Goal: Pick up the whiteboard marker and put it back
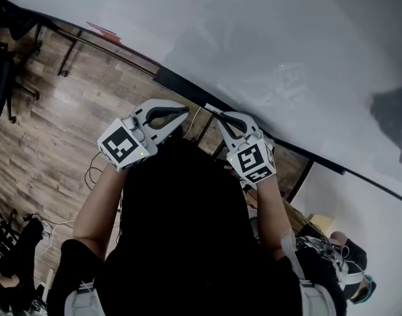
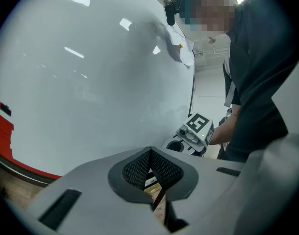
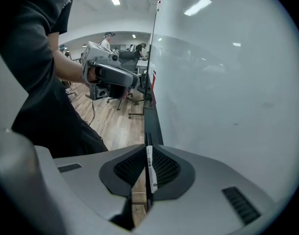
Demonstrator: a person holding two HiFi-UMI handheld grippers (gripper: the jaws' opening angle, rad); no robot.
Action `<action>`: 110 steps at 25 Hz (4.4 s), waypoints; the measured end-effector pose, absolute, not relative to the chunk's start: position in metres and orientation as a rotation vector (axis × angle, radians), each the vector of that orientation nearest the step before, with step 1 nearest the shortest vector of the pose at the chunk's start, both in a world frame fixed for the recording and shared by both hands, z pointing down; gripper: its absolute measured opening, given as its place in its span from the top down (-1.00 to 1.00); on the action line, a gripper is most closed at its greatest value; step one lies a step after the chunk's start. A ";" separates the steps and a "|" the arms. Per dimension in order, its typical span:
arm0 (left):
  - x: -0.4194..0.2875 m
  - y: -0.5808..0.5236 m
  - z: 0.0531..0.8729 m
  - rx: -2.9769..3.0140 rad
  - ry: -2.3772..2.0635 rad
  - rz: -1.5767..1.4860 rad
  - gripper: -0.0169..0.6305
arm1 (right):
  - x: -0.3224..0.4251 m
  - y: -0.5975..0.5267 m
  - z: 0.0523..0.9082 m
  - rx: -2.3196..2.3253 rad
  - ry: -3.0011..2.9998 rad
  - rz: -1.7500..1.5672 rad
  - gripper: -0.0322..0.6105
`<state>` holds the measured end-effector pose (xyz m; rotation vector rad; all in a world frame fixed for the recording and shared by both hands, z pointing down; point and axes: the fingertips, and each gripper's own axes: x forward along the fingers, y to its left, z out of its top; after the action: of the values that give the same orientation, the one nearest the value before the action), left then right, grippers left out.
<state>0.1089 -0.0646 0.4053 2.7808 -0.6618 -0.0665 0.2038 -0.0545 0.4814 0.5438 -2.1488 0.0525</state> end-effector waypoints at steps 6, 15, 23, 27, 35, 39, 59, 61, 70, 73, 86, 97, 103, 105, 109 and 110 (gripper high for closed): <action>0.108 -0.061 0.405 2.789 -0.651 -0.056 0.91 | 0.202 -0.057 0.498 0.527 -2.101 0.079 0.67; 0.116 -0.056 0.413 2.802 -0.585 -0.052 0.91 | 0.202 -0.068 0.527 0.512 -1.985 0.001 0.62; 0.116 -0.058 0.417 2.787 -0.581 -0.066 0.91 | 0.199 -0.079 0.543 0.513 -1.958 -0.021 0.58; 0.115 -0.058 0.417 2.801 -0.579 -0.048 0.91 | 0.199 -0.079 0.547 0.507 -1.937 -0.044 0.58; 0.118 -0.056 0.417 2.804 -0.571 -0.041 0.91 | 0.203 -0.079 0.550 0.523 -1.901 -0.068 0.58; 0.119 -0.055 0.415 2.808 -0.564 -0.051 0.91 | 0.204 -0.080 0.553 0.529 -1.897 -0.069 0.58; 0.117 -0.050 0.417 2.809 -0.557 -0.038 0.91 | 0.206 -0.079 0.557 0.544 -1.828 -0.128 0.58; 0.117 -0.050 0.416 2.811 -0.564 -0.040 0.91 | 0.206 -0.079 0.556 0.541 -1.826 -0.112 0.58; 0.110 -0.051 0.413 2.809 -0.611 -0.060 0.91 | 0.204 -0.075 0.553 0.510 -1.830 -0.096 0.67; 0.108 -0.052 0.415 2.811 -0.623 -0.060 0.91 | 0.205 -0.077 0.555 0.519 -1.829 -0.099 0.68; 0.106 -0.057 0.412 2.812 -0.634 -0.065 0.91 | 0.202 -0.078 0.540 0.550 -1.861 -0.105 0.68; 0.101 -0.055 0.410 2.809 -0.668 -0.064 0.91 | 0.194 -0.071 0.502 0.610 -1.947 -0.174 0.68; 0.081 -0.062 0.408 2.790 -0.735 -0.057 0.91 | 0.177 -0.070 0.458 0.691 -2.098 -0.168 0.68; 0.069 -0.067 0.408 2.777 -0.770 -0.055 0.91 | 0.173 -0.073 0.446 0.716 -2.134 -0.171 0.68; 0.046 -0.078 0.407 2.774 -0.834 -0.026 0.91 | 0.162 -0.077 0.427 0.748 -2.230 -0.149 0.68; 0.041 -0.080 0.406 2.774 -0.845 -0.014 0.91 | 0.159 -0.077 0.422 0.756 -2.263 -0.125 0.68</action>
<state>0.0414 -0.0797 0.4060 2.7743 -0.8453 -0.0142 0.1591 -0.0767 0.4224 0.7562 -2.2631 -0.1250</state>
